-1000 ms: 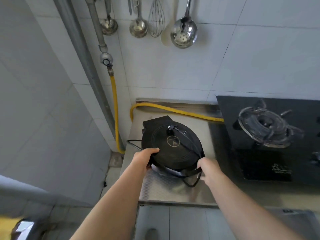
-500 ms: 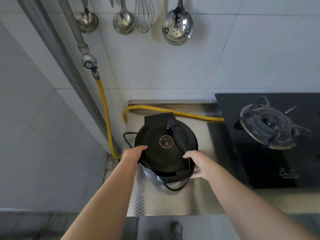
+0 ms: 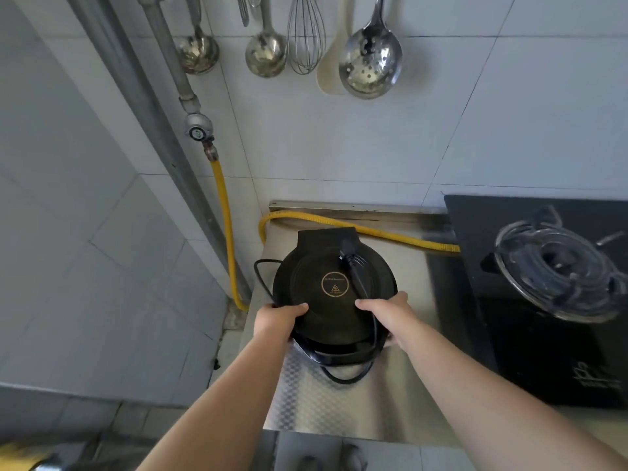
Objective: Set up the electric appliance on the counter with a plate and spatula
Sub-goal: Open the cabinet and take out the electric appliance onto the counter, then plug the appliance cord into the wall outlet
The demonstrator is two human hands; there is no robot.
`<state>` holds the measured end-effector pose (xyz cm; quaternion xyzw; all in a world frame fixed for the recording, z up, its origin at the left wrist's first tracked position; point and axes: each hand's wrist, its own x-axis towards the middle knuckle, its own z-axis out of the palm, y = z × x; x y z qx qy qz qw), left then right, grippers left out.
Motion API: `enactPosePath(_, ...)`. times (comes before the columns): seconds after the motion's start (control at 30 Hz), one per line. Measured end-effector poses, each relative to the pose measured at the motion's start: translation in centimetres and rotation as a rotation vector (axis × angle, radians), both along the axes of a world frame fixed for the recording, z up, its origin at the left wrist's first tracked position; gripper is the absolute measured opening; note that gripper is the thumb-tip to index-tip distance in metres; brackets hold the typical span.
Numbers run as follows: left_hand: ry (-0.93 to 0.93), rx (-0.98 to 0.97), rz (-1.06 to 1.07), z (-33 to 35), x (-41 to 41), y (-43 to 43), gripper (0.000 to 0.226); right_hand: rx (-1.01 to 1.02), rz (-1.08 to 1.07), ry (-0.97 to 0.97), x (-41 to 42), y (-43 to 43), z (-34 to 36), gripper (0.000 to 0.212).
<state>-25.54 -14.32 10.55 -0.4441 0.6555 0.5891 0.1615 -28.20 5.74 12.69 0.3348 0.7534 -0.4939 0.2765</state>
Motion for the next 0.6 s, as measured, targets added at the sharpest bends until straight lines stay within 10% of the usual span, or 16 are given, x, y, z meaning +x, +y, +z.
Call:
enactPosePath(0.47, -0.008, -0.075, -0.014, 0.7, -5.3, -2.4, 0.061, -0.012, 0.002, 0.005, -3.2, -2.1, -0.8, 0.065)
enactPosePath(0.6, -0.022, -0.106, -0.082, 1.0, -5.6, -2.5, 0.060, 0.296, 0.164, 0.124, -3.7, -2.1, -0.3, 0.089)
